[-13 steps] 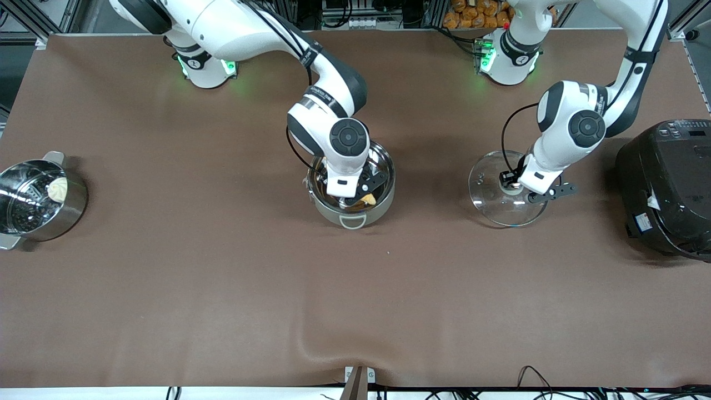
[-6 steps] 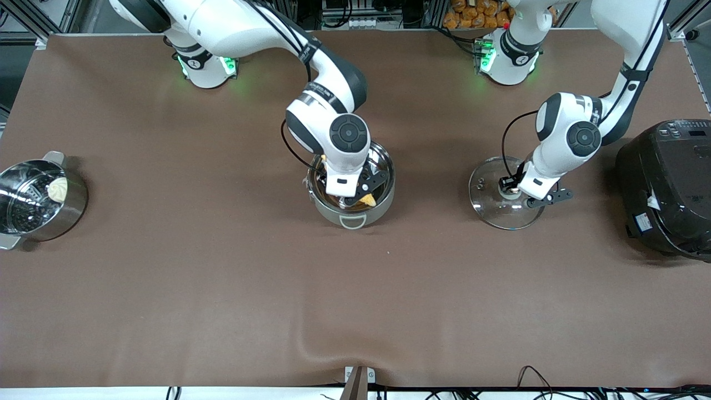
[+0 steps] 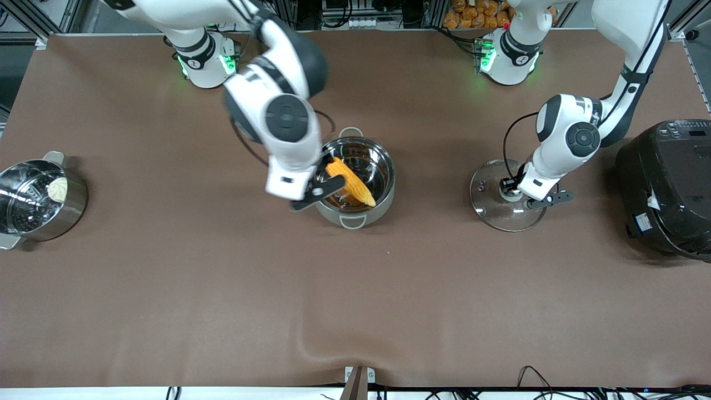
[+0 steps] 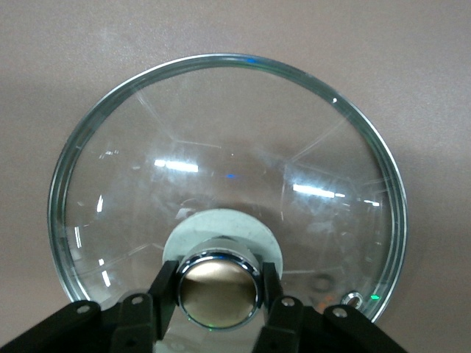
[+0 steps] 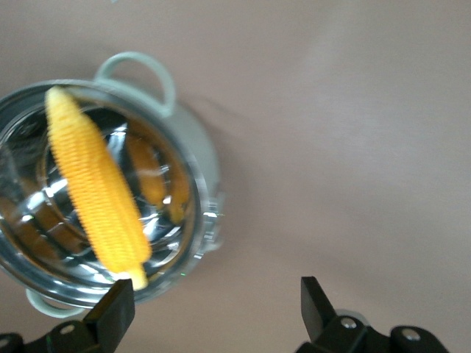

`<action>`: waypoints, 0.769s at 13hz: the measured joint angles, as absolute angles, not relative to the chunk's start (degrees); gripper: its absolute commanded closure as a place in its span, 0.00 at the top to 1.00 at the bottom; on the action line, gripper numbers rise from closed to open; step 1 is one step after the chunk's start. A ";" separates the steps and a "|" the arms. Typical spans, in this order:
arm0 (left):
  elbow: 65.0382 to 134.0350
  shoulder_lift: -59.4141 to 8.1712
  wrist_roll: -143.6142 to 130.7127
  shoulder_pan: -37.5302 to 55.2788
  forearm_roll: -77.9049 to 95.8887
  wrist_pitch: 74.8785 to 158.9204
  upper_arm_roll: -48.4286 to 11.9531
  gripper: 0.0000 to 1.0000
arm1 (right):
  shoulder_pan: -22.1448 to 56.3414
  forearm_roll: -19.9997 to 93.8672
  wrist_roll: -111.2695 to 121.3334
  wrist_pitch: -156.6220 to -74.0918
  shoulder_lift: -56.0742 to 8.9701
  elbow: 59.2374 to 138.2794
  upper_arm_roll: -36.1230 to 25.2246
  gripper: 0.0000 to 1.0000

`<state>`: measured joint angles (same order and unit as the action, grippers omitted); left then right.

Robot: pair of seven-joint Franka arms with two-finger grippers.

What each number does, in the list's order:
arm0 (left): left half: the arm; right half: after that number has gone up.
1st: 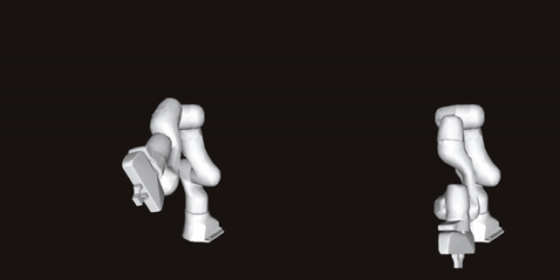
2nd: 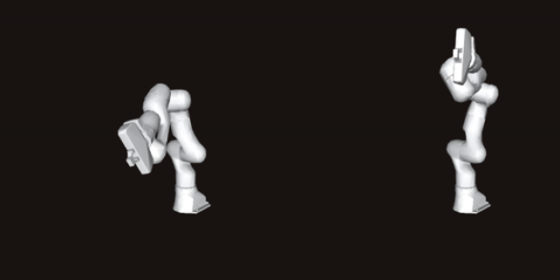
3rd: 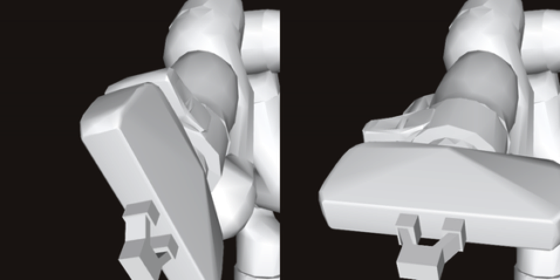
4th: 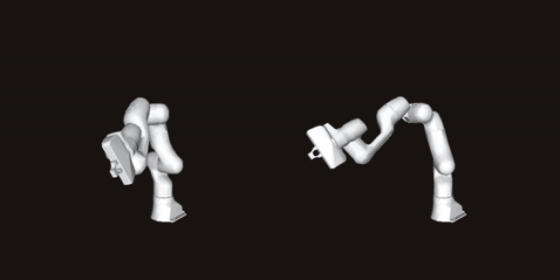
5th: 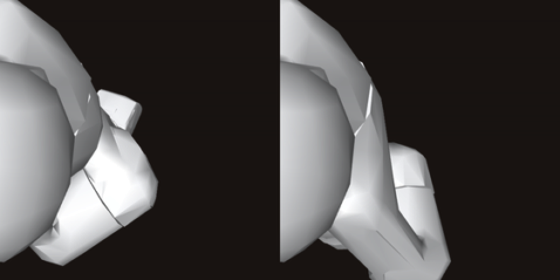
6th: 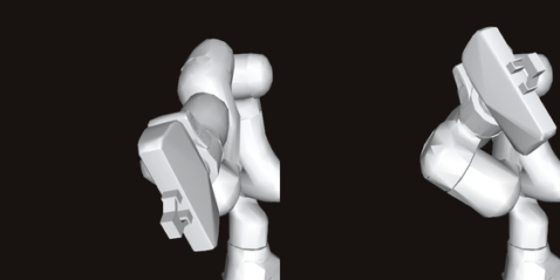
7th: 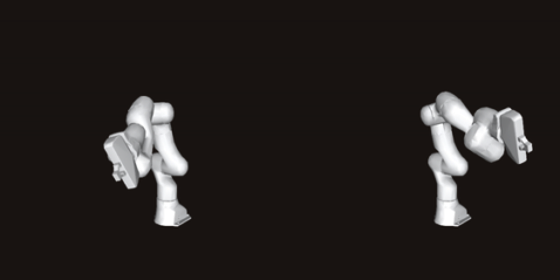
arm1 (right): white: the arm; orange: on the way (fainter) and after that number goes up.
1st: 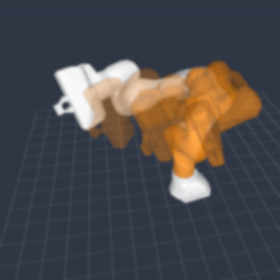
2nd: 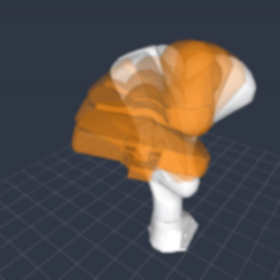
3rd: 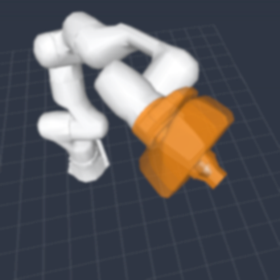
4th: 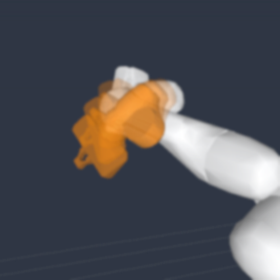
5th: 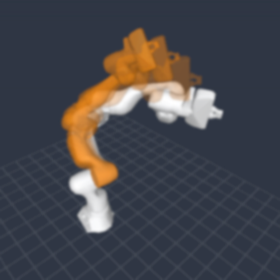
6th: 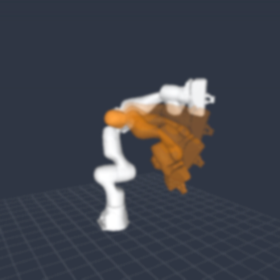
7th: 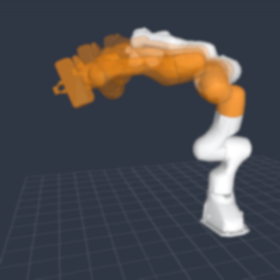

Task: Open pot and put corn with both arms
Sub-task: 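Set the lid on the table with the left gripper while the right gripper withdraws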

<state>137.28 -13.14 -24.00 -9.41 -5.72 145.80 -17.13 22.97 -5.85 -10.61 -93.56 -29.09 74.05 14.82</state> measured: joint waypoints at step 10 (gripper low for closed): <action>114.35 -9.91 -23.51 -11.31 -5.78 120.61 -17.72 1.00 | 0.86 -0.62 2.94 -84.54 -17.03 75.18 6.84 1.00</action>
